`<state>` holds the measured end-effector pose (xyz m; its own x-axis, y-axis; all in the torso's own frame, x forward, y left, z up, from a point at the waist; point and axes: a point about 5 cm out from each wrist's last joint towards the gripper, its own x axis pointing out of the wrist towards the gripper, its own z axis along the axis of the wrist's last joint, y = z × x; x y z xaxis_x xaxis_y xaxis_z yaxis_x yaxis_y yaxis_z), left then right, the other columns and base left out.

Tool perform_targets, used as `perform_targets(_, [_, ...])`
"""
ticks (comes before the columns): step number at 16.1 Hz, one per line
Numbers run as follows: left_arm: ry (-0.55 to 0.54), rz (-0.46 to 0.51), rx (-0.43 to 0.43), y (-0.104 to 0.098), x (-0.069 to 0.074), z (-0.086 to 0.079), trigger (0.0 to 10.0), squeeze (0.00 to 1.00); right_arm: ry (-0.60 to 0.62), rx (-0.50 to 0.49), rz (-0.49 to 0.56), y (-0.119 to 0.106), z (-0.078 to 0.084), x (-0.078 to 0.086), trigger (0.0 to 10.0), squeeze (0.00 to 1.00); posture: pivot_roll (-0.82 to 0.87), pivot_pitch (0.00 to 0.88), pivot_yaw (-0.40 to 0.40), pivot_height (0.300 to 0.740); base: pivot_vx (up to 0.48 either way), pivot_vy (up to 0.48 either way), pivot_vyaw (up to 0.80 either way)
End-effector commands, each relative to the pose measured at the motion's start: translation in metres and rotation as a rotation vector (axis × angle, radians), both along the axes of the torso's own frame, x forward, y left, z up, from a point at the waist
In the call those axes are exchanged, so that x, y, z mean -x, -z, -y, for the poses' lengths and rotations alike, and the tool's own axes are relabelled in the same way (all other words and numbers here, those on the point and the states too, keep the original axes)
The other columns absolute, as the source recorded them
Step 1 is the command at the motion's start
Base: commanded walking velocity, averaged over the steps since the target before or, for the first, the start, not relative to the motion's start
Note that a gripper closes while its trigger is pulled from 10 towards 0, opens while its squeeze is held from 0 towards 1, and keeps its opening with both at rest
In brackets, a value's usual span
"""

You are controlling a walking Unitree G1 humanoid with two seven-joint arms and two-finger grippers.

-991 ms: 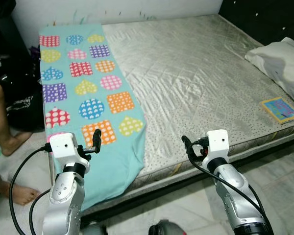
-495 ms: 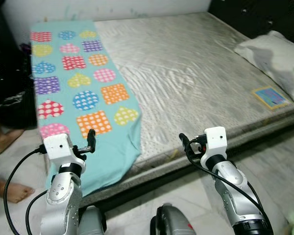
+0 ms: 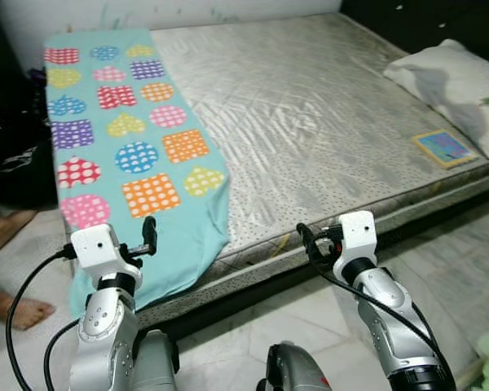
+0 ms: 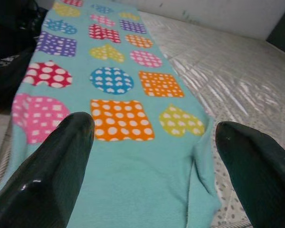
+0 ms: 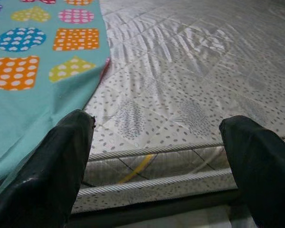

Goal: Clean up the room

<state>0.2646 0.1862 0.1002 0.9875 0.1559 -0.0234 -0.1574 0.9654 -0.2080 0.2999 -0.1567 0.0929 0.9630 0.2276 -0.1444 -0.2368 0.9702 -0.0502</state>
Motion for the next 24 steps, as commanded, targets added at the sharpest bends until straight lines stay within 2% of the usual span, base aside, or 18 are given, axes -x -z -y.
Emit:
perform_targets(1, [-0.014,-0.002,-0.008,-0.0009,-0.0003,-0.0008,10.0,0.00,0.005,0.008,-0.003,-0.0008,0.0028,-0.0013,10.0,0.00,-0.12,0.164,-0.083,0.625,0.000,0.000,0.00])
perform_targets(5, [-0.025,-0.004,-0.005,-0.0006,-0.0003,-0.0019,10.0,0.00,0.003,0.005,-0.001,-0.0008,0.0006,-0.0016,10.0,0.00,-0.12,0.166,-0.085,0.580,0.000,0.000,0.00])
perform_targets(19, [-0.009,0.024,0.035,-0.0031,0.0010,-0.0026,10.0,0.00,0.011,0.009,0.009,-0.0022,0.0014,-0.0025,10.0,0.00,-0.12,0.169,-0.085,0.580,0.000,0.000,0.00])
perform_targets(24, [0.002,0.027,0.037,-0.0030,0.0010,-0.0006,10.0,0.00,0.014,0.014,0.012,-0.0023,0.0021,-0.0025,10.0,0.00,-0.12,0.165,-0.082,0.580,0.261,0.000,0.00])
